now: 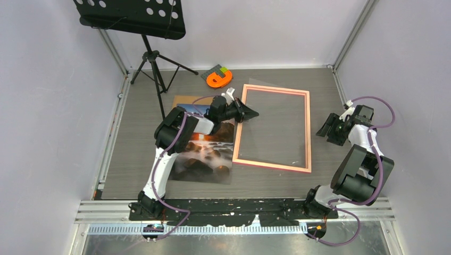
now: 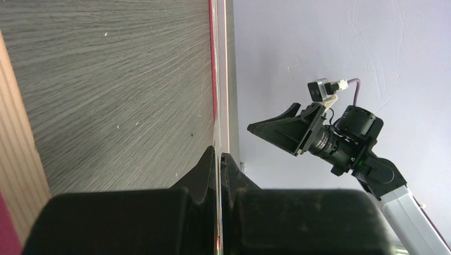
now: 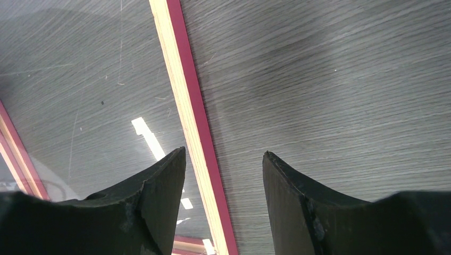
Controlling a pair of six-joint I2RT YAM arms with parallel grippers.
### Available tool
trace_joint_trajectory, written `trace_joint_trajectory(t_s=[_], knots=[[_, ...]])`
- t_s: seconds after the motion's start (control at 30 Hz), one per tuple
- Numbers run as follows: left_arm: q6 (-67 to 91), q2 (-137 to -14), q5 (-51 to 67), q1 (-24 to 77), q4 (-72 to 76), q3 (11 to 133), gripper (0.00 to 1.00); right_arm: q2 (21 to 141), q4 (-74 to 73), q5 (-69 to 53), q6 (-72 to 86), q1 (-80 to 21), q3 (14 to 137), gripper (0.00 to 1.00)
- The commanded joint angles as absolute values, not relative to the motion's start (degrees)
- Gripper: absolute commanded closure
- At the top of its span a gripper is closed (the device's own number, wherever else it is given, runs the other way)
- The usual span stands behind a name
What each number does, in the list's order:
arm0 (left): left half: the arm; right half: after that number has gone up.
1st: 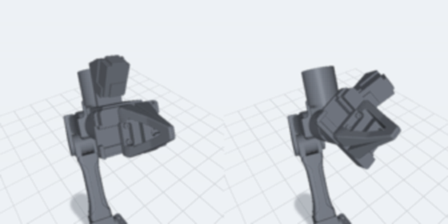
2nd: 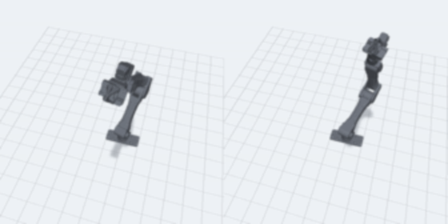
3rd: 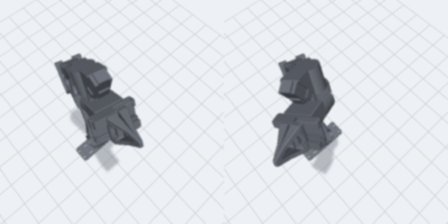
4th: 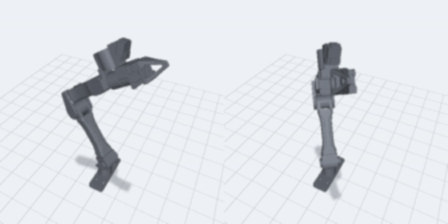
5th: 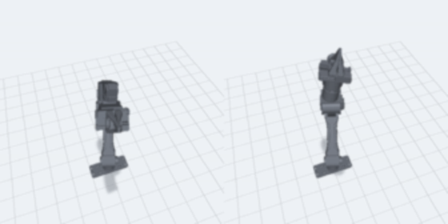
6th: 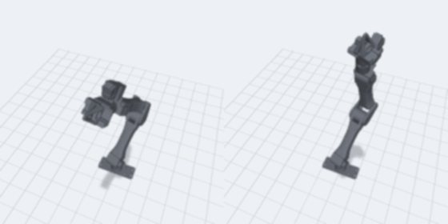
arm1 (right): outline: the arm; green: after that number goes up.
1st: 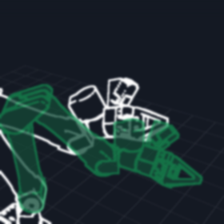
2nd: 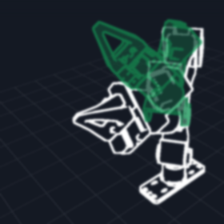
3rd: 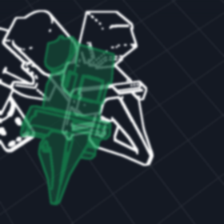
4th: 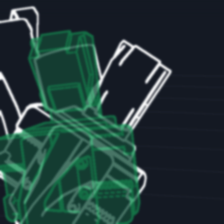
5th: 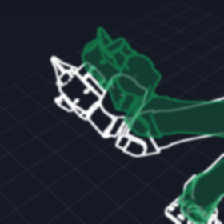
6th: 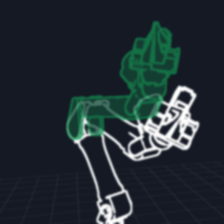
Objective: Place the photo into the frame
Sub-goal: Place the photo frame item in the photo frame.
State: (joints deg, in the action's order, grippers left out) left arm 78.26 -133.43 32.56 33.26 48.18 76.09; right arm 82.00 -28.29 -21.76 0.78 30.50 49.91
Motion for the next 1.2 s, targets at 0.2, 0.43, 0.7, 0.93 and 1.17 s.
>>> trace_joint_trajectory(t_s=[0.2,0.43,0.7,0.93,1.17], knots=[[76.0,-129.8,31.7,32.9,51.7,75.8,1.0,79.6,-26.9,-22.2,0.6,30.8,49.8,0.39],[75.6,-129.5,31.7,32.9,51.6,75.3,1.0,79.8,-26.9,-22.3,0.5,30.8,49.8,0.39],[75.2,-129.3,31.5,32.8,51.4,75.2,1.0,79.7,-27.0,-22.3,0.5,30.8,49.8,0.39],[75.2,-129.5,31.7,32.9,51.1,75.4,1.0,79.7,-26.9,-22.2,0.5,30.8,49.8,0.39],[75.0,-129.4,31.8,32.9,50.8,75.3,1.0,79.8,-26.9,-22.2,0.5,30.8,49.8,0.39]])
